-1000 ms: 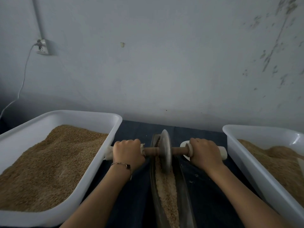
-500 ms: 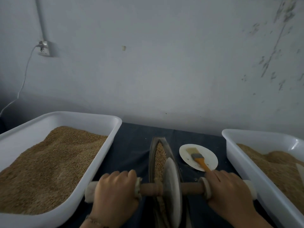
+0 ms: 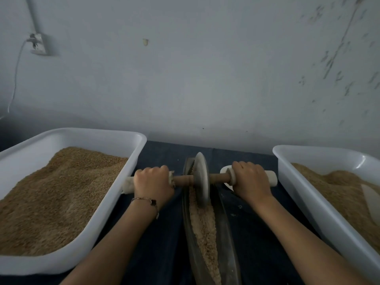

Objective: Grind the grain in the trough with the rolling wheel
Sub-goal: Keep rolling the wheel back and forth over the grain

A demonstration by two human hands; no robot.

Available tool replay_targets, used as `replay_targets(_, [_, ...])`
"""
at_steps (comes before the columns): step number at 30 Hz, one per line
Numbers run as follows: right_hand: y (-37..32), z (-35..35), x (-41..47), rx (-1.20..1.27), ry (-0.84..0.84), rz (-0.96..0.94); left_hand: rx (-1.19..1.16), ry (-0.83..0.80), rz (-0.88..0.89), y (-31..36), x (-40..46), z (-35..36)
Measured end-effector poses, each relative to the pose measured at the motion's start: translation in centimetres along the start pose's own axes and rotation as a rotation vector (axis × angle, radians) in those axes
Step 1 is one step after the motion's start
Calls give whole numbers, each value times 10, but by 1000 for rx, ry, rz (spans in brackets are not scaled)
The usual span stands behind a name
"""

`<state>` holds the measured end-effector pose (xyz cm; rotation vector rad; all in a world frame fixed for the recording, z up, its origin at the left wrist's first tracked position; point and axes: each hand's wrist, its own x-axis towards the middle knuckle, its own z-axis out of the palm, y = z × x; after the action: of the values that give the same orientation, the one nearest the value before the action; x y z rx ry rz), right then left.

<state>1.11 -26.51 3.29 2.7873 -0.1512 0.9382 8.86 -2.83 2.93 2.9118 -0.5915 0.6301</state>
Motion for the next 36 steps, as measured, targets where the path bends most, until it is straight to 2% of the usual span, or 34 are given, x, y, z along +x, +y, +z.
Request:
replay_targets(7, [4,-28,-69,89,44,-63,-36,-14,144,-2,-59,-26])
replay_targets(11, [5,-52,-98,127,10,-77,-77,91,288,-3,-96,-52])
replay_targets(15, [9,-62,-108,111,-35,-99,-44,130,326,-6,-110,-59])
replay_targets(21, [6,-40,-85,103,-65,-41,-71,148,258,-4,-83,-32])
replay_targets(25, [7,-13,-42,-15,-227,53,23,102,135,0,-39,-13])
replay_targets(31, [8,10,6,-39,-223,80,56,36,-12,-2,5,5])
replay_targets(36, [7,1,1,-35,-132,32,30,-5,21,-4,2,-1])
